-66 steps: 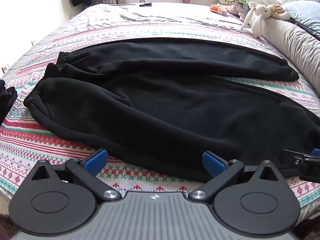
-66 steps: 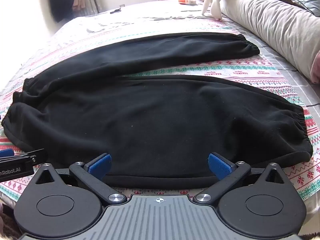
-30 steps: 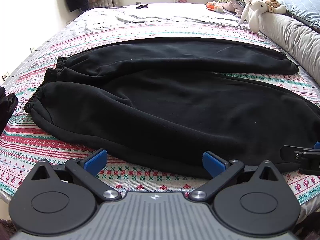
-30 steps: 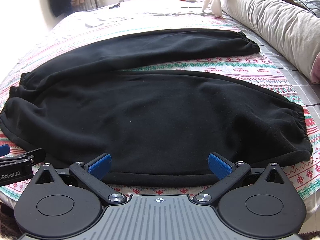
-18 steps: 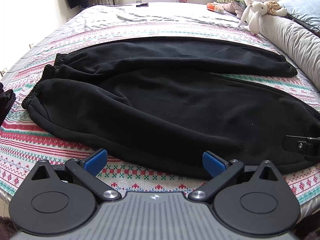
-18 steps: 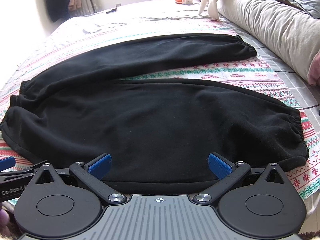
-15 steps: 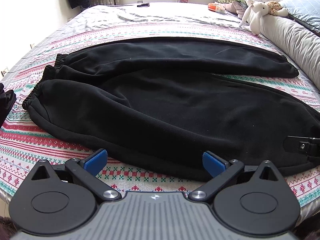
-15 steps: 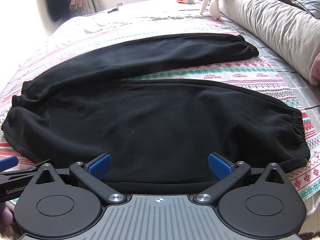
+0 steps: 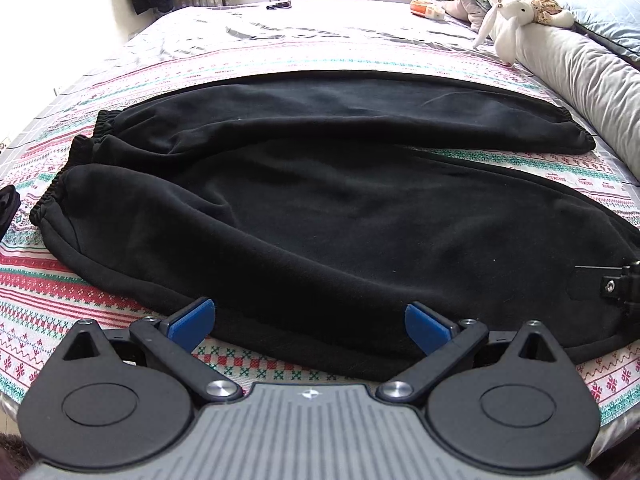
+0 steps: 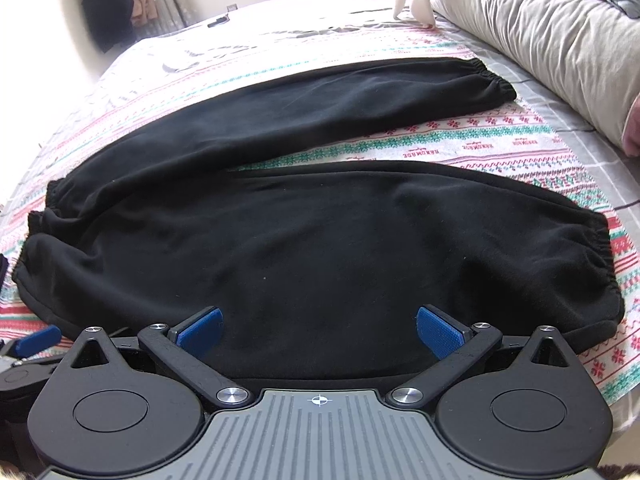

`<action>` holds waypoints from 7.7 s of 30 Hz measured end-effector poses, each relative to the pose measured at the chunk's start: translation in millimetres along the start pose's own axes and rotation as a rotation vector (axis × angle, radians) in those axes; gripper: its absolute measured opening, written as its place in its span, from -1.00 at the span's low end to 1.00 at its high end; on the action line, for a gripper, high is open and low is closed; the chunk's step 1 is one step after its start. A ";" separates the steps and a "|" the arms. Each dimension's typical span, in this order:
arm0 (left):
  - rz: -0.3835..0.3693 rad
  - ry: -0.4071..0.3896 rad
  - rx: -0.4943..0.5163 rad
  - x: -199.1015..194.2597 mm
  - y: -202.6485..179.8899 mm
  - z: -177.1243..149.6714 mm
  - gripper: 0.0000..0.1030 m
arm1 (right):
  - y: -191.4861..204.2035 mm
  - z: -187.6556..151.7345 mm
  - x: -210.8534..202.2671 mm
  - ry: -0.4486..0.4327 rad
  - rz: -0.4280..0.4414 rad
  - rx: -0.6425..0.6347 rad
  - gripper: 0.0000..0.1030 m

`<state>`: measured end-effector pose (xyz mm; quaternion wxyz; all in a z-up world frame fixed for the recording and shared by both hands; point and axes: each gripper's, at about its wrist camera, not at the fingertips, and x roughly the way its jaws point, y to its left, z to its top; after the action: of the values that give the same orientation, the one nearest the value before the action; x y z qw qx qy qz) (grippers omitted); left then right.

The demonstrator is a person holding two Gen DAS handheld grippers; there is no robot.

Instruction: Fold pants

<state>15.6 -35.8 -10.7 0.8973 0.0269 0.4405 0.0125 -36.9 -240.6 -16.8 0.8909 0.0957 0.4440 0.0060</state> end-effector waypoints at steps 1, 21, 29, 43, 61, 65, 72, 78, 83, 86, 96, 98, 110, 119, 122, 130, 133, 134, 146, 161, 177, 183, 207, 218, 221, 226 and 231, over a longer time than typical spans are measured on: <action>-0.002 0.000 0.001 -0.3 -1.4 0.3 1.00 | 0.4 0.3 -0.6 -0.001 -0.005 -0.007 1.00; -0.011 -0.017 0.000 -4.2 -3.2 8.4 1.00 | 3.6 0.7 6.2 0.020 -0.025 -0.020 1.00; -0.005 -0.027 0.000 -6.8 -0.3 7.8 1.00 | 5.5 -0.2 7.0 0.024 -0.027 -0.029 1.00; 0.001 -0.028 -0.017 -7.4 12.2 8.7 1.00 | 8.4 -0.2 11.6 0.028 -0.044 -0.033 1.00; 0.045 -0.202 -0.069 -23.1 69.3 4.9 1.00 | 60.1 -3.6 1.5 -0.183 0.219 -0.156 1.00; -0.040 -0.196 -0.184 -15.0 114.2 11.8 1.00 | 87.2 -10.4 7.3 -0.136 0.331 -0.240 1.00; 0.063 -0.132 -0.229 1.7 181.4 28.7 1.00 | 128.4 -16.1 12.9 -0.148 0.494 -0.336 1.00; 0.099 -0.088 -0.296 29.1 243.8 25.3 0.85 | 149.9 -27.1 39.1 -0.083 0.539 -0.399 0.64; 0.002 -0.119 -0.494 50.0 292.9 12.6 0.56 | 173.1 -43.1 52.5 -0.071 0.540 -0.509 0.09; -0.061 -0.136 -0.561 62.0 308.3 12.1 0.35 | 186.6 -50.3 59.2 -0.077 0.525 -0.576 -0.06; -0.026 -0.143 -0.553 68.8 314.5 17.6 -0.58 | 217.0 -60.1 75.9 -0.130 0.438 -0.718 -0.93; 0.009 -0.147 -0.538 61.0 316.0 19.9 -0.60 | 219.6 -61.9 71.1 -0.113 0.461 -0.731 -0.93; 0.163 -0.127 -0.479 26.7 320.2 -3.4 -0.61 | 224.6 -78.5 37.7 -0.010 0.595 -0.794 -0.97; 0.270 -0.104 -0.316 22.8 291.4 -5.3 0.28 | 217.6 -90.1 30.7 0.003 0.528 -0.832 -0.68; 0.217 -0.125 -0.282 15.4 279.3 -5.7 0.55 | 198.6 -77.2 20.4 -0.026 0.494 -0.782 -0.20; -0.023 -0.105 -0.176 19.2 214.1 0.8 0.77 | 130.6 -42.1 11.9 -0.077 0.343 -0.601 0.18; -0.092 -0.109 -0.111 19.7 177.9 2.1 0.83 | 102.5 -32.5 11.5 -0.087 0.284 -0.529 0.25; -0.112 -0.111 -0.085 19.5 165.2 2.6 0.84 | 92.7 -29.4 10.8 -0.088 0.267 -0.505 0.27; -0.354 -0.142 0.262 25.9 35.8 -4.4 0.93 | -35.5 9.3 2.7 -0.098 0.067 -0.248 0.51; -0.616 -0.243 0.610 23.6 -115.8 -37.6 0.98 | -180.7 62.6 9.2 -0.083 -0.205 -0.037 0.63; -0.664 -0.312 0.754 27.7 -185.9 -52.3 -0.44 | -237.1 56.9 44.1 -0.059 -0.193 0.110 -0.41; -0.743 -0.371 0.808 3.1 -185.2 -61.7 -0.67 | -214.0 63.4 23.9 -0.149 -0.353 -0.014 -0.52; -0.747 -0.235 0.550 -1.9 -131.4 -11.3 0.60 | -162.8 75.2 12.7 -0.152 -0.396 -0.144 0.46; -0.490 -0.128 0.213 26.9 -18.5 78.6 0.96 | -77.4 99.2 33.9 -0.151 -0.195 -0.197 0.69; -0.425 -0.118 0.139 34.3 10.1 95.2 1.00 | -47.8 101.1 45.2 -0.142 -0.157 -0.242 0.71; -0.328 -0.142 -0.017 56.1 53.2 101.1 1.00 | 1.2 99.5 67.6 -0.114 -0.118 -0.336 0.75; -0.185 -0.118 -0.135 71.6 90.1 109.6 1.00 | 33.3 98.2 88.1 -0.081 -0.072 -0.356 0.83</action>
<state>146.3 53.3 5.0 0.9188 -0.0735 0.3855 -0.0422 96.7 -215.8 -22.8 0.9106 -0.0793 0.4027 0.0488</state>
